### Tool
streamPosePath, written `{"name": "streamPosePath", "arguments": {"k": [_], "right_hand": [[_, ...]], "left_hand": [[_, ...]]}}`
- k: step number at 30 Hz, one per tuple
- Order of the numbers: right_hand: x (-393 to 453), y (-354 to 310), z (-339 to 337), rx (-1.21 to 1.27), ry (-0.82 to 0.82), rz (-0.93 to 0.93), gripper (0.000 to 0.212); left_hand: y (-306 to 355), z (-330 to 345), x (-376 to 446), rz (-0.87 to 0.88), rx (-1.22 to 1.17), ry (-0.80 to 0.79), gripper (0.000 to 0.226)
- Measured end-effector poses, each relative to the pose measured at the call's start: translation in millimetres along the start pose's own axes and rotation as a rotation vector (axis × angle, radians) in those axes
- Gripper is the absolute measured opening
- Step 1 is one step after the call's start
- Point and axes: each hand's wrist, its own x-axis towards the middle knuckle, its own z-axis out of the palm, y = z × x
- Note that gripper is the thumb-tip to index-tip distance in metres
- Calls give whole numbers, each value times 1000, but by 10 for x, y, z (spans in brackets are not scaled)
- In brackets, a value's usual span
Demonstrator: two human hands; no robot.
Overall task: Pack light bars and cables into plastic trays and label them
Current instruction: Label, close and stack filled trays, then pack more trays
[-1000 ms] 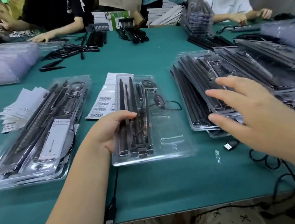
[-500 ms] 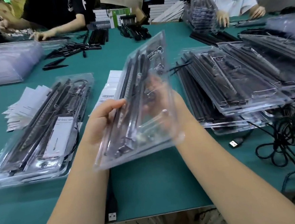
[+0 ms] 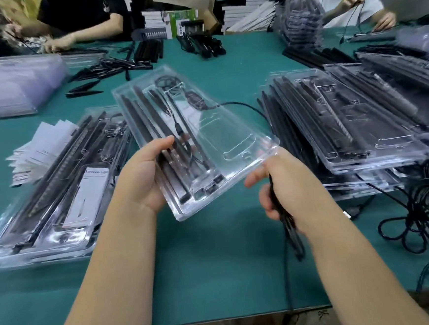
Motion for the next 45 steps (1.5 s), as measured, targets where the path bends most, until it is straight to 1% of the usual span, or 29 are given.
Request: {"name": "streamPosePath", "arguments": {"k": [1, 3, 4, 5, 7, 9, 11, 13, 14, 16, 17, 18, 19, 21, 22, 23, 25, 27, 28, 30, 32, 34, 36, 38, 39, 40, 42, 44, 45], "right_hand": [[-101, 14, -86, -217, -5, -51, 17], [-284, 31, -218, -759, -76, -166, 30], [-372, 38, -246, -976, -141, -179, 36], [-436, 28, -267, -1123, -204, -172, 41], [-507, -30, -312, -1277, -296, -135, 48], [-503, -104, -373, -1319, -304, -120, 54], [-468, -170, -439, -1228, -197, -143, 56], [-430, -216, -452, -1074, -79, -189, 51], [-402, -234, -432, -992, -38, -222, 47], [-302, -260, -361, -823, -11, -288, 40], [-232, -252, -316, -760, -17, -306, 35], [-148, -233, -264, -746, -33, -311, 30], [-52, -208, -204, -777, -55, -315, 30], [151, -135, -72, -840, -117, -309, 41], [237, -108, -9, -839, -143, -298, 44], [320, -82, 44, -822, -155, -286, 47], [457, -54, 140, -774, -157, -237, 51], [578, -55, 222, -739, -153, -179, 53], [632, -59, 257, -738, -145, -164, 53], [718, -74, 312, -677, -116, -172, 54], [775, -51, 343, -414, -59, -169, 53], [782, 11, 339, -21, 23, -110, 42], [786, 89, 319, 260, 47, -25, 45], [797, 166, 307, 278, 18, -17, 48], [795, 194, 315, 251, 15, -33, 45], [794, 213, 330, 240, 30, -47, 41], [790, 219, 357, 275, 70, -56, 40], [779, 220, 339, 345, 84, -60, 38], [777, 222, 320, 392, 89, -58, 32]], "left_hand": [[-17, 6, 10, -25, 11, 22, 9], [-70, 37, 36, -68, 40, 81, 8], [-100, 47, 49, -89, 64, 108, 6], [-118, 59, 63, -115, 95, 114, 5], [-140, 66, 70, -166, 140, 91, 8], [-169, 70, 80, -133, 251, 124, 12], [-214, 61, 80, 52, 612, 224, 12], [-251, 53, 66, 282, 982, 338, 26], [-244, 57, 42, 359, 1090, 353, 33], [-245, 24, 65, 481, 1299, 366, 48], [-233, 17, 72, 548, 1418, 356, 51], [-224, 18, 67, 614, 1503, 321, 52], [-227, 35, 46, 651, 1527, 243, 55], [-269, 96, -36, 588, 1539, -60, 75], [-319, 138, -75, 537, 1607, -222, 91], [-385, 166, -106, 472, 1695, -340, 106], [-492, 172, -130, 357, 1811, -432, 121], [-531, 154, -145, 339, 1848, -459, 123], [-537, 153, -166, 347, 1871, -471, 118], [-538, 180, -211, 360, 1895, -485, 100], [-538, 225, -244, 354, 1937, -494, 86], [-562, 230, -288, 347, 2025, -505, 82], [-563, 197, -331, 345, 2056, -513, 78], [-520, 176, -354, 308, 1904, -488, 64], [-503, 167, -354, 286, 1810, -448, 56], [-491, 163, -347, 299, 1796, -409, 50], [-491, 146, -330, 369, 1955, -387, 54], [-512, 142, -349, 381, 2013, -391, 80], [-529, 145, -368, 388, 2005, -391, 93]]}}
